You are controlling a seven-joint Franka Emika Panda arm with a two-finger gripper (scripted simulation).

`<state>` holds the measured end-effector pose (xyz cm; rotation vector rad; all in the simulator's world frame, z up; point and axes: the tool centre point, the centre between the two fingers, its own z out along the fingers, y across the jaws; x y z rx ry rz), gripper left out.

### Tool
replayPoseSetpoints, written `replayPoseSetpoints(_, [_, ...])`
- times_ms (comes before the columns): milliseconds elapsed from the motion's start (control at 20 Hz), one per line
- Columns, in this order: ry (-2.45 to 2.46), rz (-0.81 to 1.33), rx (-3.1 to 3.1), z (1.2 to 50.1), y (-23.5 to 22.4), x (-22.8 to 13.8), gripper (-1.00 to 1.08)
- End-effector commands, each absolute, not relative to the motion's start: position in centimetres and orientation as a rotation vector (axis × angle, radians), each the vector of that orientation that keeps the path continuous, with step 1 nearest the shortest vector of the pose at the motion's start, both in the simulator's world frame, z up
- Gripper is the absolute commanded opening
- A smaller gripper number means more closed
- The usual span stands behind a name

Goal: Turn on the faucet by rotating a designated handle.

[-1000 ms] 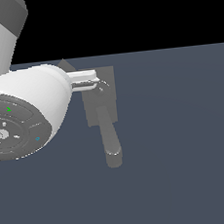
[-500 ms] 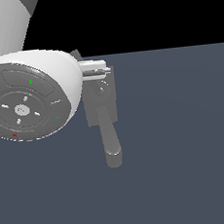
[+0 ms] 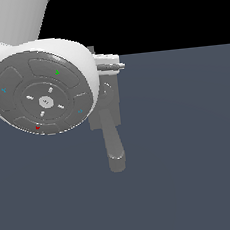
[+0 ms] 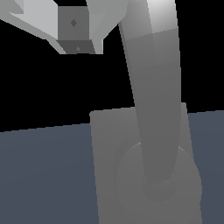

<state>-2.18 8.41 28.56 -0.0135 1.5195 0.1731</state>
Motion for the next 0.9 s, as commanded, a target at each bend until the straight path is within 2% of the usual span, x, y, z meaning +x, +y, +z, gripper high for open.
replayPoseSetpoints(0, [1.531, 0.17, -0.039, 28.7, 8.0, -1.9, -1.0])
replayPoseSetpoints(850, [1.564, 0.141, -0.094, 30.2, 2.9, -0.9, -1.0])
